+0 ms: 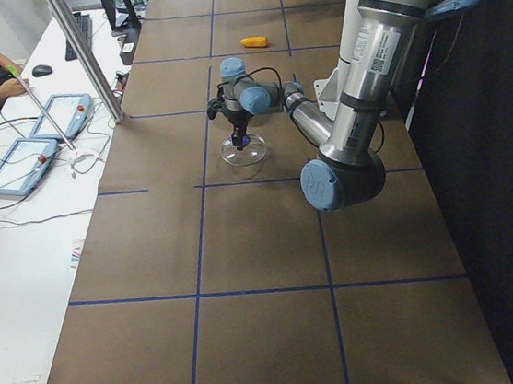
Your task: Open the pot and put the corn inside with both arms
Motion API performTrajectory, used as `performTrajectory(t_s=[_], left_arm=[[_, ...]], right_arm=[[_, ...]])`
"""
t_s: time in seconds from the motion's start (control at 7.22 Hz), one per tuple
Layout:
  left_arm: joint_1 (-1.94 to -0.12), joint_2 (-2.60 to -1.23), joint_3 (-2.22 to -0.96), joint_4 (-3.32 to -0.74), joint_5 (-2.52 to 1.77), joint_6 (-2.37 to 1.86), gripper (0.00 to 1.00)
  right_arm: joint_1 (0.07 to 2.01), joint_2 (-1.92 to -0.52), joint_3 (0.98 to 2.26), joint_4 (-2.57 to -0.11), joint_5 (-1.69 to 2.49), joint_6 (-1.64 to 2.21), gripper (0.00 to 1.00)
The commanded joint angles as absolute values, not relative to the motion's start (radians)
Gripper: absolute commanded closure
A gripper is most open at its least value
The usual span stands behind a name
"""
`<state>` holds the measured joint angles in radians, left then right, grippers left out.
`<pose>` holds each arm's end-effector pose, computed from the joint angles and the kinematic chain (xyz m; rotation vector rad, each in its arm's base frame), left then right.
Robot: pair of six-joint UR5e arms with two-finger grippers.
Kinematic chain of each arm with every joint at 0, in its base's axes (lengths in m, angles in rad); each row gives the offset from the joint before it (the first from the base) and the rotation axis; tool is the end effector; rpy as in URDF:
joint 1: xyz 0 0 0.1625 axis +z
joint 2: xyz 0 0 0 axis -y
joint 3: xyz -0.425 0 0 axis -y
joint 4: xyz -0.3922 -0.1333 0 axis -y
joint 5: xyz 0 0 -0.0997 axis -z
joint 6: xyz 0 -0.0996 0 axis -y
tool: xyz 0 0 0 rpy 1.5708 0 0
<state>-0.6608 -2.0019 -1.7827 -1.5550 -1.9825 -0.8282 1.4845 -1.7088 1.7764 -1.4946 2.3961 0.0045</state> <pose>0.4367 -0.4578 0.3288 0.0952 0.7299 0.2072 0.0219 -0.4447 0.6095 0.0981 -0.8297 -0.1363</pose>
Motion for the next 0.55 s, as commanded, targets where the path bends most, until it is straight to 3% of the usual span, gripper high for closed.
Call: performTrajectory(t_s=[0.0, 0.14, 0.28, 0.42], left_arm=[[-0.661, -2.000, -1.744, -1.563, -2.034, -0.827, 0.80], [-0.661, -2.000, -1.741, -1.563, -2.036, -0.828, 0.80], [-0.661, -2.000, -1.735, -1.563, -2.037, -0.827, 0.73], [-0.663, -1.997, -1.733, -1.563, -2.037, -0.828, 0.28]], right_arm=[[1.480, -1.709, 1.776, -1.496, 2.396, 0.006, 0.00], [1.477, -1.709, 1.776, -1.496, 2.396, 0.006, 0.00], [1.476, -1.709, 1.776, -1.496, 2.396, 0.008, 0.00], [1.476, -1.709, 1.776, -1.494, 2.396, 0.009, 0.00]])
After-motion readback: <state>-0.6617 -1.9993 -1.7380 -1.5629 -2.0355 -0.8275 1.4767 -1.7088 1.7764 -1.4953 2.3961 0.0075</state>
